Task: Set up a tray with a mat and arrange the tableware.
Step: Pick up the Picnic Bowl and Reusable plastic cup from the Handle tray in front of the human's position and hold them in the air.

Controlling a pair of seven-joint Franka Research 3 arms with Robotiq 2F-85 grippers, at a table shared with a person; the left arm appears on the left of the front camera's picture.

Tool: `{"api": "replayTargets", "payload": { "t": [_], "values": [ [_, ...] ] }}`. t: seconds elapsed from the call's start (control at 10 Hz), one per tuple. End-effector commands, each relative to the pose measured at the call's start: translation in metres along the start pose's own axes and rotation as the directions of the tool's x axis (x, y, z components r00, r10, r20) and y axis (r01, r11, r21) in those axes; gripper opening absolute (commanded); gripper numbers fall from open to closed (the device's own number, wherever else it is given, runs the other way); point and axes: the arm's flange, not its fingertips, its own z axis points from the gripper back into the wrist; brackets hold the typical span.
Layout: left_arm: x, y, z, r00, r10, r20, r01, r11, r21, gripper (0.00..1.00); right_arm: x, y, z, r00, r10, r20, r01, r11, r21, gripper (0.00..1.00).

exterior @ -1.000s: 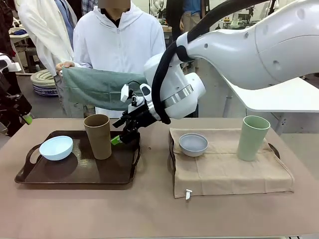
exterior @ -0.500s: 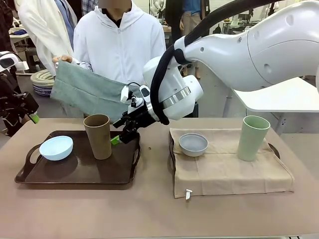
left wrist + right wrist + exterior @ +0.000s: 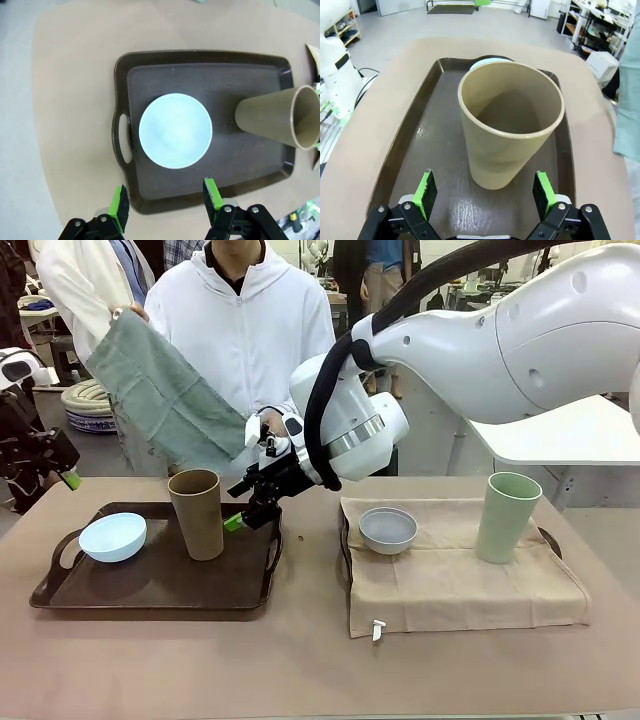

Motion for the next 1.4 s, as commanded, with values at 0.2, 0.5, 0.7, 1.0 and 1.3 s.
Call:
{"api": "replayTargets", "payload": {
  "t": [0.2, 0.5, 0.7, 1.0, 1.3],
  "values": [
    [0.009, 0.002, -0.037, 1.0, -0.027, -0.005, 0.028, 0.996, 0.079, 0.79, -0.027, -0.015, -0.019, 0.994, 0.069, 0.081, -0.069, 0.998, 0.005, 1.0],
    [0.007, 0.002, -0.058, 0.998, -0.057, -0.027, 0.059, 0.994, 0.087, 0.79, -0.038, -0.018, -0.046, 0.997, -0.027, 0.078, 0.029, 0.999, -0.02, 1.0],
    [0.008, 0.002, -0.066, 0.998, -0.053, -0.042, 0.057, 0.995, 0.083, 0.79, -0.038, -0.018, -0.057, 0.997, -0.029, 0.073, 0.03, 0.999, -0.014, 1.0],
    [0.01, -0.001, -0.078, 0.997, -0.051, -0.065, 0.057, 0.994, 0.093, 0.79, -0.033, -0.018, -0.068, 0.996, -0.022, 0.088, 0.023, 1.0, -0.011, 1.0],
    [0.009, -0.004, -0.09, 0.994, -0.064, -0.09, 0.072, 0.993, 0.097, 0.79, -0.027, -0.021, -0.077, 0.994, -0.011, 0.108, 0.013, 1.0, -0.018, 1.0]
  ]
}}
